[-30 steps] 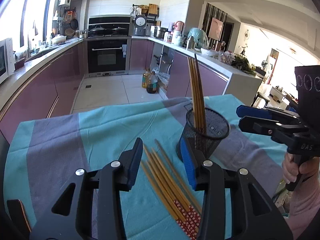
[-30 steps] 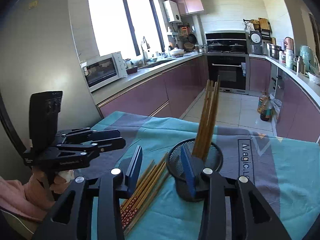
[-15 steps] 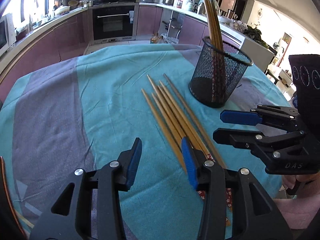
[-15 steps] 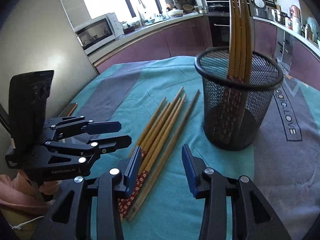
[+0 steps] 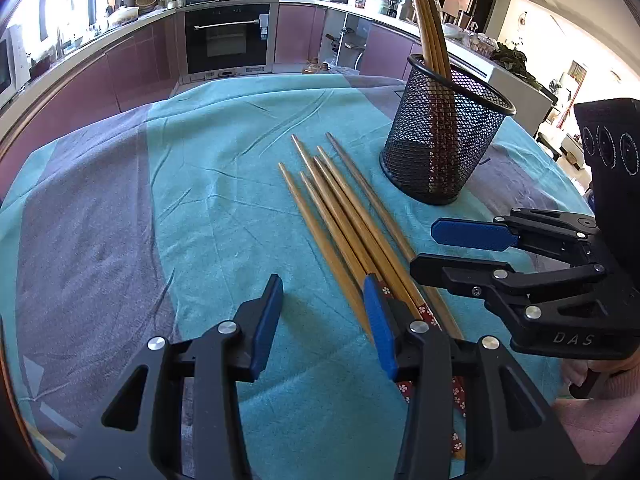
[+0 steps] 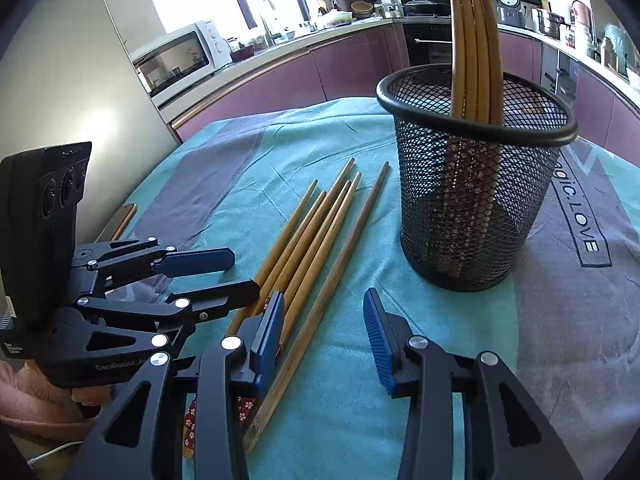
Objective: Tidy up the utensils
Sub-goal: 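Open both tools and withdraw them from the cup toward the pile, then close the left tool on a chopstick while the right tool grasps another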
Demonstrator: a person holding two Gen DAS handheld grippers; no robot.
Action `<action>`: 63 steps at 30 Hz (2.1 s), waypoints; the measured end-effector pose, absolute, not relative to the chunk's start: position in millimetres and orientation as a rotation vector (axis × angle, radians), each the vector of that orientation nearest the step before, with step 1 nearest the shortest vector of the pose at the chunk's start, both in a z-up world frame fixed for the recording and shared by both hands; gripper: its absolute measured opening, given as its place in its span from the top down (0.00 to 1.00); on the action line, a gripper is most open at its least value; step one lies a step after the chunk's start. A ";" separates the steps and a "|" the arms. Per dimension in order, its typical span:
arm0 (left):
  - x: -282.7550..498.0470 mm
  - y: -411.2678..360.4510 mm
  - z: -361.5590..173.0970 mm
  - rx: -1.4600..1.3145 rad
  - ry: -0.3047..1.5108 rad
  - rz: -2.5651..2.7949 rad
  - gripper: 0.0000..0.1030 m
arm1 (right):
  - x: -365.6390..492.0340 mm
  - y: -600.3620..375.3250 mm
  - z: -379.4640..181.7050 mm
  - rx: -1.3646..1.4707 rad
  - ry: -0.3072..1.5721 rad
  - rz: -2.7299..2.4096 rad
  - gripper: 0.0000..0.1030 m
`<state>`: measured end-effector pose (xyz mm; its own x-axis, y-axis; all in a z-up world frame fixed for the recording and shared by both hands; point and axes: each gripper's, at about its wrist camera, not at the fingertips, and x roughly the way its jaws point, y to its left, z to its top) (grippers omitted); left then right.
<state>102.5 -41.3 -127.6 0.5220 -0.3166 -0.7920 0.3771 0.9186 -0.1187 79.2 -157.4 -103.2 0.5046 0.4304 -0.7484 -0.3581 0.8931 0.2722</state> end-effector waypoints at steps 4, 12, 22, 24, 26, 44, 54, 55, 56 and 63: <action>104.9 -42.1 -128.3 0.080 0.934 -0.408 0.61 | 78.3 -159.7 -104.2 0.073 0.931 0.464 0.62; 107.6 -44.9 -129.8 0.104 0.932 -0.402 0.65 | 78.8 -158.2 -106.5 0.050 0.939 0.445 0.66; 112.7 -37.0 -131.8 0.103 0.939 -0.395 0.73 | 79.0 -161.6 -104.7 0.028 0.956 0.424 0.70; 113.1 -35.1 -132.2 0.108 0.938 -0.387 0.72 | 80.9 -158.7 -104.9 0.017 0.955 0.417 0.70; 115.1 -33.6 -132.8 0.102 0.940 -0.384 0.72 | 84.2 -155.0 -105.8 0.008 0.954 0.407 0.70; 124.9 -30.8 -135.4 0.041 0.946 -0.348 0.85 | 98.1 -156.1 -108.9 0.070 0.948 0.385 0.90; 119.3 -27.4 -133.5 0.010 0.946 -0.341 0.93 | 89.5 -168.2 -98.0 0.147 0.909 0.418 0.94; 118.1 -27.7 -132.7 0.012 0.944 -0.343 0.93 | 88.1 -166.5 -96.3 0.139 0.906 0.428 0.94; 116.7 -28.1 -132.5 0.013 0.942 -0.343 0.93 | 87.1 -164.6 -95.5 0.130 0.905 0.439 0.94; 105.6 -30.2 -122.3 0.011 0.920 -0.388 0.94 | 82.5 -156.2 -99.0 0.091 0.934 0.488 0.94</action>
<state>105.6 -30.2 -122.3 0.5419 -0.3216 -0.7765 0.3312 0.9309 -0.1543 82.5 -156.2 -99.0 0.4944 0.4408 -0.7492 -0.3635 0.8877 0.2824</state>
